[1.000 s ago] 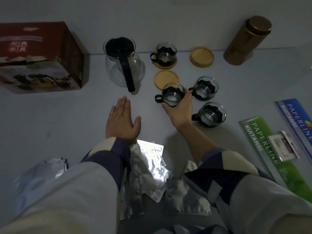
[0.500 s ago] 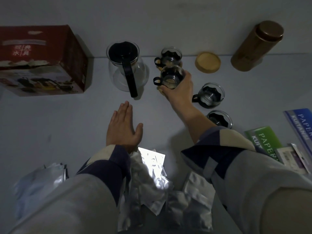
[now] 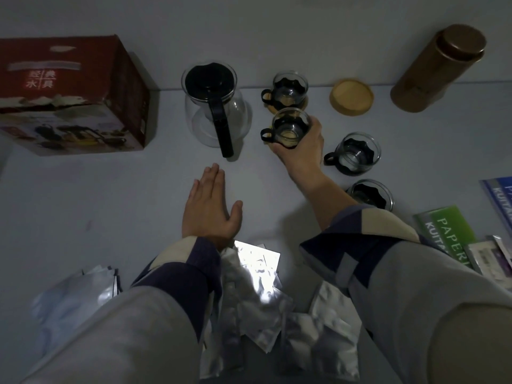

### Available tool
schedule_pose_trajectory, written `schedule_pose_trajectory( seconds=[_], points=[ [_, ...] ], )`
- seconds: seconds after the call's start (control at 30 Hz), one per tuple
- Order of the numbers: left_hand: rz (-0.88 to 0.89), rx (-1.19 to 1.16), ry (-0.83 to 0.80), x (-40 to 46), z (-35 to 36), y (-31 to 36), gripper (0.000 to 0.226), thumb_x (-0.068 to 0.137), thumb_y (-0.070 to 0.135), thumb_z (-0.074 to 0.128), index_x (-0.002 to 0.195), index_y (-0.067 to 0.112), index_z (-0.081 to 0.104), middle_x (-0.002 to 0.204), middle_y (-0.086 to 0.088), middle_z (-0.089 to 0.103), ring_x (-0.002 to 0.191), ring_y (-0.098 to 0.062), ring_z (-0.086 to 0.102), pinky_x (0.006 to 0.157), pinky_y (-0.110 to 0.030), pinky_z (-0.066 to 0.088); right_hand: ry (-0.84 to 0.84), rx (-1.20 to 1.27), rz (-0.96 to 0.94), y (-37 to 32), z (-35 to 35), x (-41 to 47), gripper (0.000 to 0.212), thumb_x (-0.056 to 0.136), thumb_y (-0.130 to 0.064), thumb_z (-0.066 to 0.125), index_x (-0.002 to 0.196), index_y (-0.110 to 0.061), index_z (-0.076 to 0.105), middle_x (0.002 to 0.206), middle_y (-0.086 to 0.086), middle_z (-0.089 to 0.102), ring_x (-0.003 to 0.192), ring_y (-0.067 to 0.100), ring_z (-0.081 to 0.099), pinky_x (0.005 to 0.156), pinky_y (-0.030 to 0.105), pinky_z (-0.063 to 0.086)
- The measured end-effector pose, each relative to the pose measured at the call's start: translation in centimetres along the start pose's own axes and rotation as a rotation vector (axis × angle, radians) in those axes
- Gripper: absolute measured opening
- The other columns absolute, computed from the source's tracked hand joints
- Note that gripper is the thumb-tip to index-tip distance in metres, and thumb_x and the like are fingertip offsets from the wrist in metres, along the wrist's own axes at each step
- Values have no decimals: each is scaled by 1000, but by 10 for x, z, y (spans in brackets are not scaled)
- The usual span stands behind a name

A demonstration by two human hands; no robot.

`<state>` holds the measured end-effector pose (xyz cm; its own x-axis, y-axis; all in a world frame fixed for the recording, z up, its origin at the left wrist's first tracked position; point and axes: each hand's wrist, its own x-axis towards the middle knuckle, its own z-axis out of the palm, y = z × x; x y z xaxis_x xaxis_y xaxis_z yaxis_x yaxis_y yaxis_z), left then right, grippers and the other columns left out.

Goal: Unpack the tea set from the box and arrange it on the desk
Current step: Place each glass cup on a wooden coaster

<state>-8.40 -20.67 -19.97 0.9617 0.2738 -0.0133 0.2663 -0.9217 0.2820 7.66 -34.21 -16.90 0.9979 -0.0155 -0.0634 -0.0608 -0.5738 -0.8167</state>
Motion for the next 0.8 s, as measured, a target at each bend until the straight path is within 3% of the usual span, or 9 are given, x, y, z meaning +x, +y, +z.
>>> schedule_pose_trajectory(
  seconds=[0.1,0.2,0.37,0.47,0.6,0.7,0.8],
  points=[
    [-1,11,-7,-1,-1,-1,79,87,50,34,152,7,19,161,-9,14,149,-21,13,121,-34,5,-68,11,41,-8,-9,-5,114,67,-27,84,152,-12,10,154,12,25,143,27,26,117,43,29],
    [-3,6,-11,-2,-4,0,80,87,51,32,152,8,18,161,-8,14,149,-22,12,121,-35,7,-164,13,119,-22,-28,-9,100,78,-3,71,152,-11,5,154,15,26,142,28,29,112,38,35],
    [-44,-71,-110,3,-19,5,87,79,52,33,153,7,18,161,-8,13,149,-23,11,121,-37,8,-201,6,171,-44,-65,-15,64,91,-4,53,148,-7,22,142,17,43,125,26,48,85,24,38],
    [-107,-41,-184,11,-33,16,78,86,46,48,150,7,24,159,-8,19,145,-27,24,118,-37,18,-232,16,164,-51,-82,-11,57,92,-6,50,145,-8,30,131,14,50,107,20,50,83,25,39],
    [-89,-55,-71,15,-27,55,56,92,30,52,141,5,40,144,-12,43,126,-29,47,108,-36,35,-238,33,138,-49,-105,11,50,90,-9,52,139,-9,41,108,7,48,98,18,49,92,33,46],
    [-72,-109,-25,15,-9,95,57,94,25,48,146,4,35,151,-12,36,137,-28,37,116,-37,27,-214,-11,67,-41,-122,33,41,90,-10,53,131,-12,54,110,11,59,91,19,55,89,32,51],
    [-59,-65,-3,19,9,133,58,97,24,44,150,7,26,158,-8,23,148,-23,18,122,-36,12,-192,-62,42,-26,-139,55,35,89,-8,51,121,-12,64,110,13,64,92,22,58,97,37,51]
  ],
)
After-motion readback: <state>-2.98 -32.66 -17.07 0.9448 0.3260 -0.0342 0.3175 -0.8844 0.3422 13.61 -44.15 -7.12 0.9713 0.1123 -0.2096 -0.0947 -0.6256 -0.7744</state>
